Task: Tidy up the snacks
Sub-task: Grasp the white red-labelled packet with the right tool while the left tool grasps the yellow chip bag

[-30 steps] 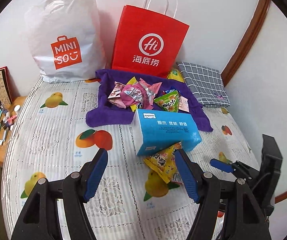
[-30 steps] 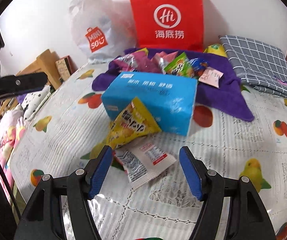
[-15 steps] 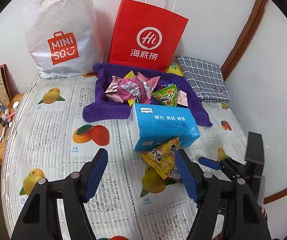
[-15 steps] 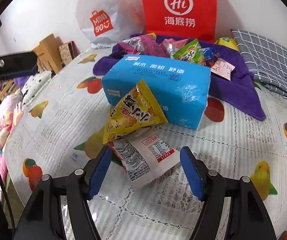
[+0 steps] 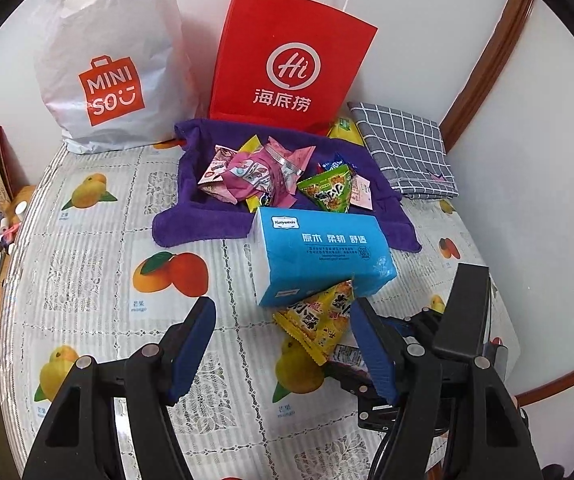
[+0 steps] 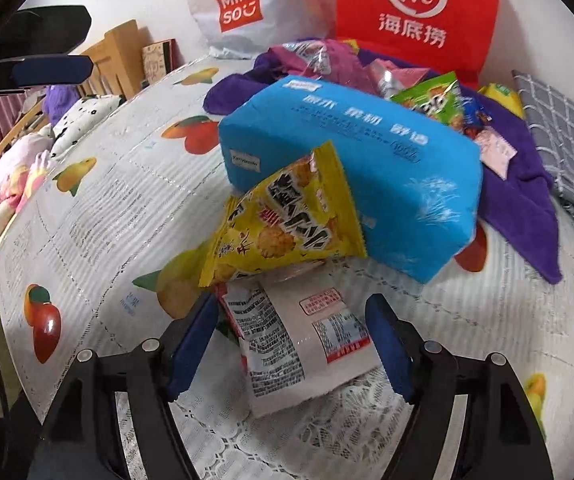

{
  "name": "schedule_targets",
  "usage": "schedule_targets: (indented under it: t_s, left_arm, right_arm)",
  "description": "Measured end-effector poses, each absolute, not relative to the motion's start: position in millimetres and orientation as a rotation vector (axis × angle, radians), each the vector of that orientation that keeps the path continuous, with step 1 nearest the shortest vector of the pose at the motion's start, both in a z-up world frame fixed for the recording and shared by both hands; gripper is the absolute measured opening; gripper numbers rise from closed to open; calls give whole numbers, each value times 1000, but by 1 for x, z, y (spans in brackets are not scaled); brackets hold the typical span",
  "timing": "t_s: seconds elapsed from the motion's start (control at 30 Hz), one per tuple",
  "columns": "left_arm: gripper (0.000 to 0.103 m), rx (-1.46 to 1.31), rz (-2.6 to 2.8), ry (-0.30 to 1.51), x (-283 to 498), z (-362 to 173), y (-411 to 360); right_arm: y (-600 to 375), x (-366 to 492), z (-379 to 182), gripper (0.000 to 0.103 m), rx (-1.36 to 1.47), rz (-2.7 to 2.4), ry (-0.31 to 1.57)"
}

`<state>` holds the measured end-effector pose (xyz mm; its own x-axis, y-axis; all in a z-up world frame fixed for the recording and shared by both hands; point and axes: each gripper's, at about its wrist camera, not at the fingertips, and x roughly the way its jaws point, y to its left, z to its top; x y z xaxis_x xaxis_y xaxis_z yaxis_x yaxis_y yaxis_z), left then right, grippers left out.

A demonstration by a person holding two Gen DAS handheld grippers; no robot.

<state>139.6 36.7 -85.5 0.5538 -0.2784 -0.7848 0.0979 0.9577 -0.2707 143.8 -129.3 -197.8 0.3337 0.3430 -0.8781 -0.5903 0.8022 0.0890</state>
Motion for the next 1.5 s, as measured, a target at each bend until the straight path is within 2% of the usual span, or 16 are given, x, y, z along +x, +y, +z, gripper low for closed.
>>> schedule_targets:
  t_s: [0.17,0.2,0.23,0.27,0.37,0.97,1.27,1.5]
  left_arm:
    - [68,-220,-226,970,141,-93,40]
    - [68,-222,-226,974,141,-94,39]
    - [68,-224,-224,981,142,-97,39]
    - [68,-224,-223,986,142,-99,39]
    - [68,-225,-230,998,144,-108,36]
    - [66,-127,-310,1084,157,-162,-22]
    - [66,-43,-390,1071,162,-171,-59]
    - [66,7,-373,1085,164,-186,-68]
  right_arm:
    - [-129,133,-202,75,-273,628,1042]
    - [-129,132,-202,73,-265,621,1035]
    - [-131,131,-202,66,-254,611,1023]
    - [-132,130,-201,63,-242,608,1016]
    - [-138,128,-200,59,-204,605,1012]
    - [-207,82,-177,57,-51,464,1013]
    - [-279,92,-177,57,55,217,976]
    - [-289,100,-184,57,83,175,959]
